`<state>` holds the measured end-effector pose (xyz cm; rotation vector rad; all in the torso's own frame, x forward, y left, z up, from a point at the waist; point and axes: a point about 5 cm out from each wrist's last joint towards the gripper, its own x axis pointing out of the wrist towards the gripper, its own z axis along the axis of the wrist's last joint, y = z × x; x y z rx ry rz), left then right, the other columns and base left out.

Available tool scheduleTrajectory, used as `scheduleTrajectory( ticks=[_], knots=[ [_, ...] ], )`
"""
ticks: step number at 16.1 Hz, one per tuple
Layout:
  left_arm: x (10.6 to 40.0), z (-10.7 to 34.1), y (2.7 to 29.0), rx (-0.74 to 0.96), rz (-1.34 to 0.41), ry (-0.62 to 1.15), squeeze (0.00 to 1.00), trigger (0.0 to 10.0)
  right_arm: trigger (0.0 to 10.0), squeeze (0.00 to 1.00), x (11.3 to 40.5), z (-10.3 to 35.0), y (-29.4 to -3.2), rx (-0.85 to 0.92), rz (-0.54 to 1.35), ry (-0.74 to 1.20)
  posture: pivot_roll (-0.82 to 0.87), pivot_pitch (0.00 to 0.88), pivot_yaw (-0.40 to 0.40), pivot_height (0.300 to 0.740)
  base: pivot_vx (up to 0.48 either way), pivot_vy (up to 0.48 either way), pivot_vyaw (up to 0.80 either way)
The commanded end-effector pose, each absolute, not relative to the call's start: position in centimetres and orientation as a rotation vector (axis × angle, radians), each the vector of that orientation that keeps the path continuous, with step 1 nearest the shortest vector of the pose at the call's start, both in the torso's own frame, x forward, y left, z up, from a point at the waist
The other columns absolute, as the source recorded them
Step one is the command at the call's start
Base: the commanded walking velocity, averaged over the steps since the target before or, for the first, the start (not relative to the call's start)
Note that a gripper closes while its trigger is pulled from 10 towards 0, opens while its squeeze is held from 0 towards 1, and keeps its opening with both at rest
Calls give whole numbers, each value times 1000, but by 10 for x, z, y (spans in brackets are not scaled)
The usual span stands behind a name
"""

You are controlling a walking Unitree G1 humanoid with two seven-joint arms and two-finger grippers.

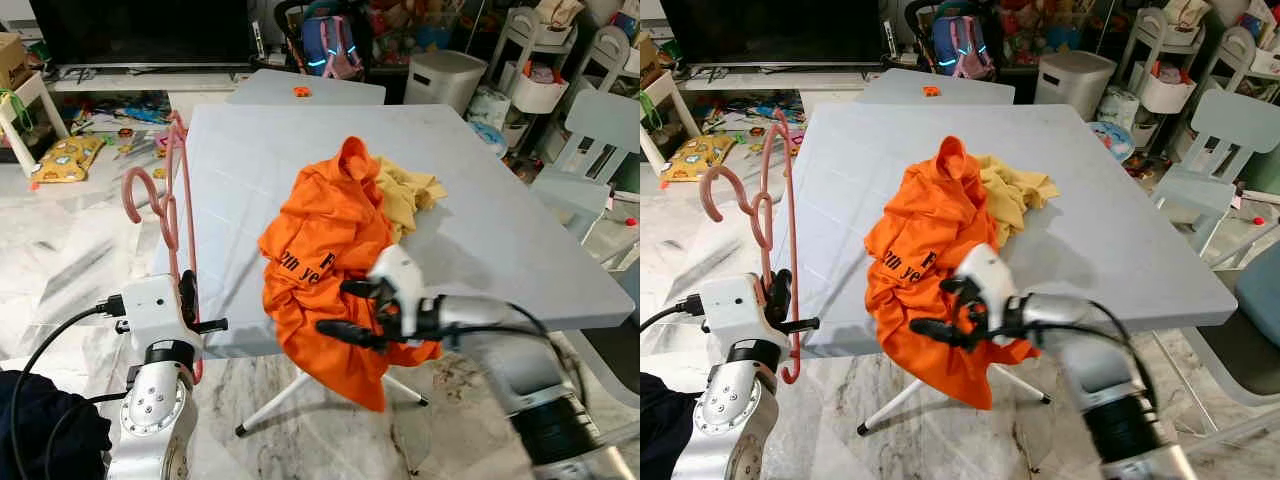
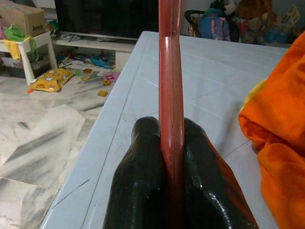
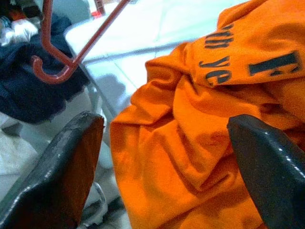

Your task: Hang hanger

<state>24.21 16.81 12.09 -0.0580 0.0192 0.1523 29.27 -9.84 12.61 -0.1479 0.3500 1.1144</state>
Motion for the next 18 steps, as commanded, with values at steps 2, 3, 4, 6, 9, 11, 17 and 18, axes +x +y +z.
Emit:
scheduleTrajectory(
  ticks=[2, 3, 4, 6, 9, 11, 17, 18],
  knots=[
    [245, 122, 166, -59, 135, 18, 0, 10000, 10000, 1000, 297, 124, -82, -231, 1018, 309, -27, 0, -30, 740, 0, 0, 0],
    [245, 122, 166, -60, 135, 18, 0, 10000, 10000, 1000, 300, 125, -78, -227, 972, 294, -24, 0, -31, 740, 0, 0, 0],
    [245, 123, 165, -60, 135, 17, 0, 10000, 10000, 1000, 301, 125, -76, -230, 951, 286, -23, 0, -31, 740, 0, 0, 0],
    [244, 123, 167, -56, 138, 17, 0, 10000, 10000, 1000, 318, 123, -84, -236, 690, 258, -19, 0, -32, 740, 0, 0, 0],
    [244, 123, 168, -55, 139, 18, 0, 10000, 10000, 0, 319, 111, -100, -274, 567, 289, -21, 0, -32, 740, 0, 0, 0],
    [244, 123, 167, -55, 135, 19, 0, 10000, 10000, 0, 314, 109, -106, -227, 575, 320, -20, 0, -29, 740, 0, 0, 0],
    [246, 123, 167, -52, 127, 18, 0, 10000, 10000, 0, 299, 101, -109, -182, 649, 383, -23, 0, -23, 740, 0, 0, 0],
    [245, 123, 165, -52, 122, 19, 0, 10000, 10000, 0, 298, 99, -106, -155, 640, 386, -22, 0, -22, 740, 0, 0, 0]
  ],
)
